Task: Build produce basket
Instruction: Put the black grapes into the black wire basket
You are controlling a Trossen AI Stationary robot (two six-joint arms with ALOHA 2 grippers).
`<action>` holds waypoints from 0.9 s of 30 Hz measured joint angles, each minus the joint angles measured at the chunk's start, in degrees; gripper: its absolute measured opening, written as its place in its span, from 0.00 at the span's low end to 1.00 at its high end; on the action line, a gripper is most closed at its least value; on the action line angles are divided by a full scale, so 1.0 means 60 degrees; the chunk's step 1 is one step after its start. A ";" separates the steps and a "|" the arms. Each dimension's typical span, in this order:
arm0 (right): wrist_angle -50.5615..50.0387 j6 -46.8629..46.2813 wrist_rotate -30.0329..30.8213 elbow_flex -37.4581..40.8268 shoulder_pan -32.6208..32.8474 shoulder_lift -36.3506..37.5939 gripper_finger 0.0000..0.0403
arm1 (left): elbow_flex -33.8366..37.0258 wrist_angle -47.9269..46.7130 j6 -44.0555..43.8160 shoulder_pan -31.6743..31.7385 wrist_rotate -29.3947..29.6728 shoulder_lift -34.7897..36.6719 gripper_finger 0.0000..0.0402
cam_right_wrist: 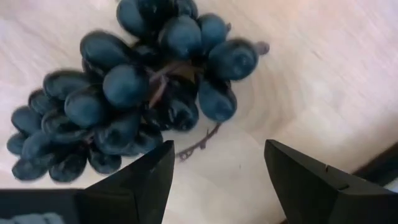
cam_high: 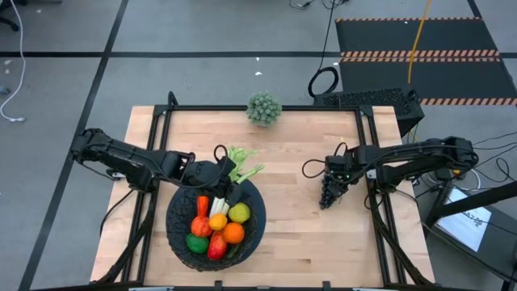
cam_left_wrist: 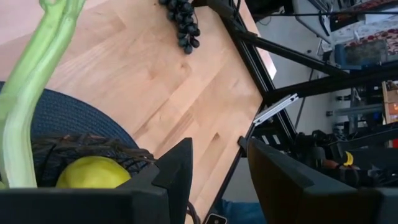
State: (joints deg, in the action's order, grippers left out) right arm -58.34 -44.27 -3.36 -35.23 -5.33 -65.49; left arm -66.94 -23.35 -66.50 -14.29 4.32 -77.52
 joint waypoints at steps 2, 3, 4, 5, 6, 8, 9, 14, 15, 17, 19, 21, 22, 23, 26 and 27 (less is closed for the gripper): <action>0.0347 0.0000 -0.0170 0.0150 -0.0078 -0.0004 0.60 | 0.0000 0.0000 0.0004 0.0046 0.0004 0.0000 0.38; 0.0489 -0.0008 -0.0219 0.0247 -0.0110 0.0000 0.60 | 0.0000 0.0000 0.0000 0.0087 0.0003 0.0000 0.38; 0.0610 -0.0061 -0.0232 0.0329 -0.0128 -0.0004 0.60 | -0.0003 0.0000 0.0000 0.0113 0.0004 0.0000 0.38; 0.0712 -0.0110 -0.0230 0.0415 -0.0156 -0.0004 0.60 | 0.0000 0.0004 0.0000 0.0147 0.0004 0.0000 0.38; 0.0767 -0.0153 -0.0232 0.0495 -0.0184 -0.0004 0.60 | 0.0000 0.0007 0.0000 0.0172 -0.0006 0.0000 0.38; 0.0849 -0.0157 -0.0230 0.0644 -0.0235 -0.0004 0.60 | -0.0001 0.0011 -0.0006 0.0246 -0.0167 0.0000 0.38; 0.0875 -0.0157 -0.0232 0.0704 -0.0245 -0.0004 0.60 | 0.0000 0.0011 -0.0005 0.0279 -0.0260 0.0000 0.38; 0.1200 -0.0179 -0.0252 0.1034 -0.0246 -0.0001 0.60 | 0.0000 0.0011 0.0037 0.0438 -0.0550 0.0000 0.38; 0.1325 -0.0199 -0.0304 0.1089 -0.0246 0.0012 0.59 | 0.0000 0.0011 0.0040 0.0474 -0.0565 0.0000 0.38; 0.1427 -0.0233 -0.0349 0.1186 -0.0246 0.0018 0.56 | 0.0000 0.0011 0.0043 0.0551 -0.0568 0.0000 0.38; 0.1461 -0.0297 -0.0336 0.1229 -0.0246 0.0022 0.52 | 0.0000 0.0011 0.0044 0.0610 -0.0570 0.0000 0.38; 0.1459 -0.0361 -0.0319 0.1229 -0.0246 0.0022 0.47 | -0.0003 0.0013 0.0041 0.0658 -0.0646 0.0000 0.38; 0.1459 -0.0361 -0.0309 0.1236 -0.0246 0.0022 0.45 | -0.0003 0.0011 0.0047 0.0678 -0.0705 0.0000 0.38; 0.1466 -0.0361 -0.0309 0.1240 -0.0246 0.0022 0.42 | 0.0000 0.0011 0.0051 0.0689 -0.0732 0.0000 0.38; 0.1486 -0.0366 -0.0237 0.1243 -0.0244 0.0019 0.34 | 0.0000 0.0011 0.0118 0.0693 -0.0738 0.0000 0.38; 0.1498 -0.0393 -0.0221 0.1246 -0.0243 0.0018 0.31 | -0.0002 0.0011 0.0138 0.0693 -0.0741 0.0000 0.38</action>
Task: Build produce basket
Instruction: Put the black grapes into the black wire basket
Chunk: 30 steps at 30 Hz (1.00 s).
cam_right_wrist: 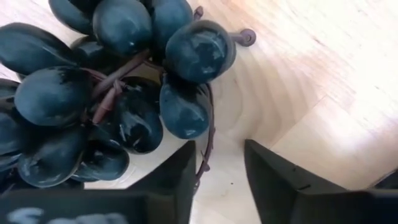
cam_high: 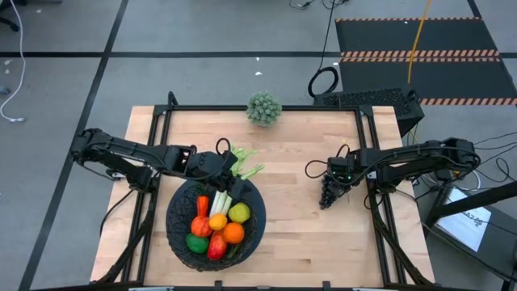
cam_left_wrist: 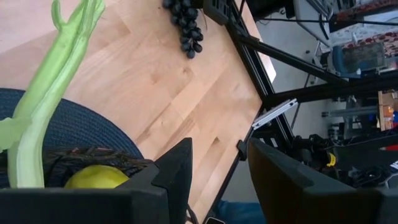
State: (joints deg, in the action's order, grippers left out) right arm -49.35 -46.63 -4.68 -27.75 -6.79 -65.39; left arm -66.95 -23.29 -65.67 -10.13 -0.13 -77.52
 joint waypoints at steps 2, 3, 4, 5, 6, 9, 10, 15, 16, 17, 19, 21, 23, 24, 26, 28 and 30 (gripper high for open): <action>0.0018 -0.0037 0.0007 0.0001 0.0000 0.0000 0.26 | 0.0002 0.0000 0.0000 0.0000 -0.0004 0.0000 0.38; 0.0029 -0.0043 0.0005 0.0001 0.0000 0.0000 0.23 | -0.0001 0.0000 0.0000 0.0000 -0.0004 0.0000 0.38; 0.0039 -0.0081 0.0003 0.0001 0.0000 -0.0004 0.21 | 0.0002 0.0000 0.0006 0.0000 -0.0005 0.0000 0.38; 0.0046 -0.0110 0.0002 0.0001 0.0000 -0.0004 0.19 | 0.0000 0.0000 0.0025 0.0000 -0.0005 0.0000 0.38; 0.0053 -0.0110 -0.0001 0.0001 0.0000 -0.0004 0.16 | 0.0002 0.0000 0.0042 0.0000 -0.0005 0.0000 0.38; 0.0087 -0.0110 -0.0018 0.0001 0.0000 -0.0004 0.09 | 0.0002 0.0000 0.0109 0.0000 0.0002 0.0000 0.38; 0.0101 -0.0113 -0.0044 0.0001 0.0000 -0.0004 0.07 | 0.0002 0.0000 0.0117 0.0000 0.0002 0.0000 0.38; 0.0157 -0.0175 -0.0381 0.0023 -0.0004 0.0246 0.01 | 0.0000 0.0000 0.0153 0.0000 0.0011 0.0000 0.38; 0.0162 -0.0225 -0.0509 0.0019 -0.0007 0.0352 0.02 | 0.0002 0.0000 0.0153 -0.0004 0.0011 0.0000 0.38; 0.0195 -0.0289 -0.0773 0.0012 -0.0007 0.0479 0.02 | 0.0002 0.0000 0.0153 -0.0004 0.0013 0.0000 0.38; 0.0297 -0.0379 -0.1479 -0.0086 0.0016 0.0818 0.01 | 0.0002 0.0000 0.0171 -0.0029 0.0013 0.0000 0.38; 0.0512 -0.0528 -0.1985 -0.0106 0.0005 0.1179 0.01 | 0.0002 0.0000 0.0221 -0.0040 0.0013 0.0000 0.38; 0.0608 -0.0888 -0.2349 -0.0099 0.0001 0.1502 0.01 | 0.0002 0.0000 0.0286 -0.0047 0.0013 0.0000 0.38; 0.0766 -0.1014 -0.2508 -0.0094 0.0009 0.1709 0.01 | 0.0002 0.0000 0.0332 -0.0047 0.0013 0.0000 0.38; 0.1252 -0.1263 -0.2674 -0.0108 0.0058 0.2059 0.00 | 0.0002 0.0000 0.0429 -0.0047 0.0017 0.0000 0.38; 0.1671 -0.1384 -0.2738 -0.0104 0.0094 0.2408 0.00 | 0.0002 0.0000 0.0497 -0.0047 0.0017 0.0000 0.38; 0.2355 -0.1523 -0.2877 -0.0108 0.0091 0.2678 0.00 | 0.0002 0.0000 0.0557 -0.0047 0.0017 0.0000 0.38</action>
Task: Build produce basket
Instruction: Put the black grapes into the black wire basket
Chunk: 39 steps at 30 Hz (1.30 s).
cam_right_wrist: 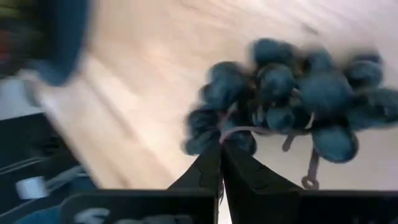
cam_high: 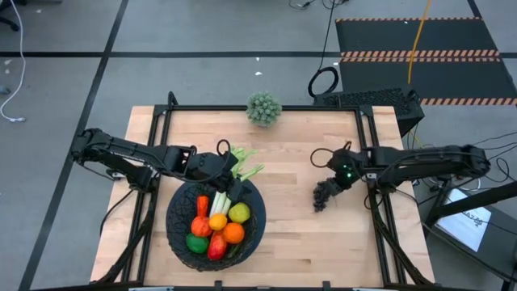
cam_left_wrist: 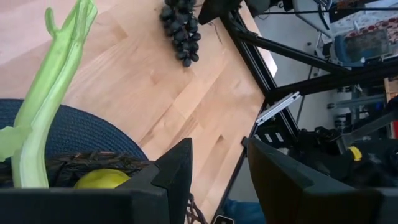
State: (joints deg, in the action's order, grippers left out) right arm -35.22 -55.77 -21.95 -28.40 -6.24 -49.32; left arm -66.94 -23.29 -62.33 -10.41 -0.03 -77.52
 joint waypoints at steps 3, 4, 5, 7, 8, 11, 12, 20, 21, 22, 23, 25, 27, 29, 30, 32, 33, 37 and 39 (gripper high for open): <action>0.1188 -0.0112 -0.0299 0.0000 0.0000 0.0327 0.00 | 0.0000 0.0000 0.0111 0.0000 0.0000 0.0000 0.38; 0.1701 -0.0139 -0.0403 -0.0001 0.0000 0.0397 0.00 | 0.0000 0.0000 0.0141 0.0000 -0.0003 -0.0004 0.38; 0.2200 -0.0155 -0.0442 -0.0007 0.0004 0.0462 0.00 | 0.0000 0.0000 0.0171 0.0000 -0.0004 -0.0004 0.38; 0.3268 -0.0327 -0.0627 -0.0007 0.0004 0.0538 0.00 | 0.0000 0.0000 0.0225 0.0000 -0.0004 -0.0004 0.38; 0.3866 -0.0385 -0.0666 -0.0007 0.0004 0.0535 0.00 | -0.0001 0.0001 0.0272 -0.0001 -0.0004 -0.0004 0.38; 0.5545 -0.0716 -0.0818 -0.0007 0.0004 0.0530 0.00 | 0.0000 0.0004 0.0385 -0.0036 -0.0004 -0.0004 0.38; 0.6120 -0.0840 -0.0823 -0.0007 0.0004 0.0503 0.00 | 0.0000 0.0000 0.0419 -0.0036 -0.0004 -0.0004 0.38; 0.9533 -0.1586 -0.0173 -0.0015 0.0004 0.0476 0.00 | 0.0000 0.0004 0.0615 -0.0133 -0.0002 -0.0004 0.38; 0.9867 -0.1592 -0.0036 -0.0015 0.0004 0.0477 0.00 | 0.0000 0.0004 0.0632 -0.0160 0.0004 -0.0004 0.38; 1.0163 -0.1596 0.0159 -0.0015 0.0004 0.0480 0.00 | 0.0000 0.0004 0.0666 -0.0160 0.0007 -0.0004 0.38; 1.0432 -0.1596 0.0326 -0.0015 0.0004 0.0480 0.00 | 0.0000 0.0004 0.0709 -0.0175 0.0007 -0.0004 0.38; 1.0950 -0.1600 0.0655 -0.0015 0.0007 0.0477 0.00 | 0.0000 0.0006 0.0774 -0.0224 0.0011 -0.0004 0.38; 1.1500 -0.1598 0.1007 -0.0018 0.0007 0.0479 0.00 | -0.0002 0.0007 0.0786 -0.0229 0.0015 -0.0004 0.38; 1.2003 -0.1596 0.1287 -0.0027 0.0007 0.0480 0.00 | -0.0001 0.0011 0.0787 -0.0248 0.0015 -0.0004 0.38; 1.2139 -0.1596 0.1434 -0.0060 0.0007 0.0480 0.00 | 0.0000 0.0025 0.0795 -0.0251 0.0015 -0.0004 0.38; 1.2187 -0.1523 0.1653 -0.0256 0.0048 0.0477 0.00 | 0.0000 0.0123 0.0845 -0.0273 0.0018 -0.0004 0.38; 1.2162 -0.1411 0.1698 -0.0400 0.0079 0.0476 0.00 | 0.0000 0.0179 0.0852 -0.0286 0.0022 -0.0004 0.38; 1.1986 -0.0778 0.1972 -0.1169 0.0265 0.0355 0.00 | 0.0000 0.0314 0.0980 -0.0295 0.0022 -0.0004 0.38; 1.1977 -0.0370 0.2164 -0.1626 0.0349 0.0205 0.00 | -0.0003 0.0449 0.1071 -0.0291 0.0025 -0.0004 0.38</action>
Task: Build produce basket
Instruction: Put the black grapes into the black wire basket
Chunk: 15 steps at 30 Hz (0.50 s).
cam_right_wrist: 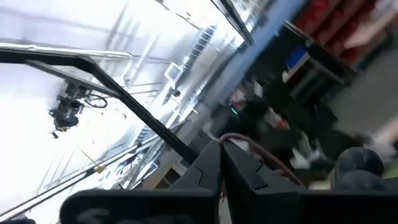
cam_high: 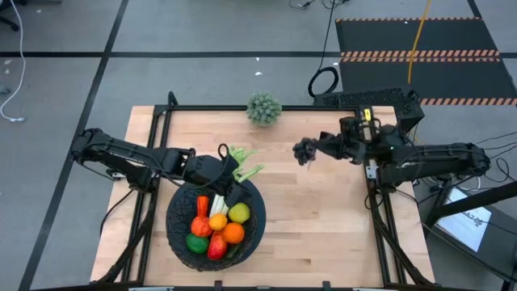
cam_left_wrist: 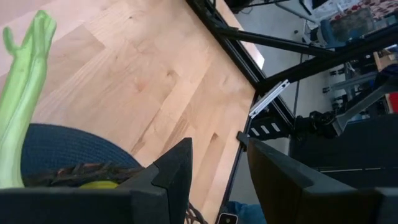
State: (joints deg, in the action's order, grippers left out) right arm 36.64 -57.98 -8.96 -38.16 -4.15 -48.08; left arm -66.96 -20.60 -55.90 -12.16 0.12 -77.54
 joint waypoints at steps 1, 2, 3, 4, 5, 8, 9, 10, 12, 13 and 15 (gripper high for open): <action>-0.0003 0.0222 0.0047 -0.0211 0.0033 -0.0056 0.00 | 0.0003 0.0046 0.0058 0.0000 0.0000 0.0000 0.38; -0.0006 0.0434 0.0063 -0.0432 0.0069 -0.0119 0.00 | 0.0000 0.0078 0.0093 0.0000 0.0004 0.0000 0.38; 0.0003 0.0672 0.0081 -0.0682 0.0093 -0.0197 0.00 | 0.0003 0.0135 0.0127 0.0000 0.0005 0.0000 0.38; 0.0005 0.0906 0.0126 -0.0900 0.0102 -0.0271 0.00 | 0.0003 0.0175 0.0141 0.0000 0.0013 0.0000 0.38; 0.0001 0.1151 0.0211 -0.1120 0.0115 -0.0349 0.00 | 0.0003 0.0176 0.0142 0.0000 0.0021 0.0000 0.38; -0.0018 0.1822 0.0246 -0.1771 0.0158 -0.0579 0.00 | 0.0003 0.0200 0.0142 0.0000 0.0025 0.0000 0.38; -0.0014 0.2049 0.0246 -0.1990 0.0158 -0.0643 0.00 | 0.0003 0.0201 0.0138 0.0000 0.0026 0.0000 0.38; -0.0017 0.2267 0.0240 -0.2188 0.0158 -0.0707 0.00 | 0.0003 0.0203 0.0131 0.0000 0.0025 0.0000 0.38; -0.0053 0.2724 0.0211 -0.2569 0.0158 -0.0806 0.00 | 0.0003 0.0203 0.0129 0.0000 0.0029 0.0000 0.38; -0.0117 0.2944 0.0160 -0.2742 0.0158 -0.0843 0.00 | 0.0003 0.0201 0.0128 0.0000 0.0029 0.0000 0.38; -0.0396 0.3374 -0.0020 -0.3061 0.0158 -0.0891 0.00 | 0.0003 0.0203 0.0113 0.0000 0.0034 0.0000 0.38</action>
State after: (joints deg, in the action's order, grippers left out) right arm 34.26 -37.74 -9.08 -56.53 -3.20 -53.43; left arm -66.94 -19.38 -55.22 -12.16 0.33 -77.54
